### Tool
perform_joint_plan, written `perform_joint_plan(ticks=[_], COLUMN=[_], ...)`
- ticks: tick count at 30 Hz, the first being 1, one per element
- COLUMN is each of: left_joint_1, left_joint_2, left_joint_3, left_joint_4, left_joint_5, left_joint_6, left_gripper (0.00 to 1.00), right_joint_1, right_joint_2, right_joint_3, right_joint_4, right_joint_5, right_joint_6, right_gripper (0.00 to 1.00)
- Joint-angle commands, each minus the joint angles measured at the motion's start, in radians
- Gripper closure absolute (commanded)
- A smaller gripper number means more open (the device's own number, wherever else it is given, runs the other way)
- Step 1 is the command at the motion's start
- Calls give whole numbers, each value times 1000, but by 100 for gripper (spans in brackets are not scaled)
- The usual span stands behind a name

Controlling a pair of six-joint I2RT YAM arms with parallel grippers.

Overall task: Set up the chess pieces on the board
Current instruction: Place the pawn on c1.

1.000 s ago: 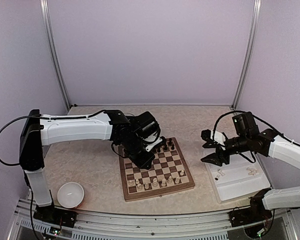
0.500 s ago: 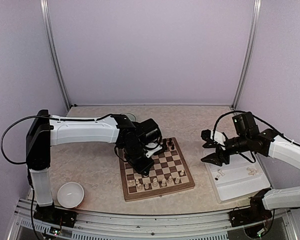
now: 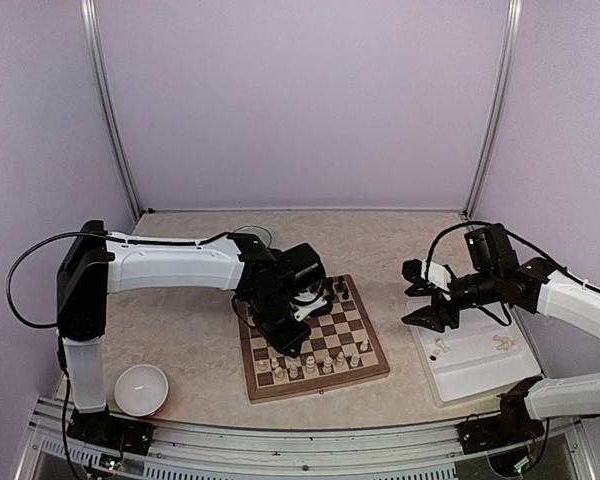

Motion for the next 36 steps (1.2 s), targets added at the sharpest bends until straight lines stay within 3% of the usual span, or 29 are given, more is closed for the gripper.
perform_joint_plan(ticks=[1,23,27,36], left_joint_1=[-7,1,1,11], left_joint_2=[21,55,52,-6], left_joint_3=[0,-8,-1,52], left_joint_4=[-11,-21,-21,-25], left_joint_5=[24,27,4,9], left_joint_6=[11,7,2,3], left_gripper=[92,88,78,71], right_joint_1=[-12,-12,-12,-17], right_joint_2=[-2,-1,-3,-12], right_joint_3=[-14,-14,-14,25], right_joint_4=[16,15,13,-31], right_joint_5=[1,-1,-1,-10], right_joint_6=[1,-1,-1,3], right_gripper=[37,37,37,37])
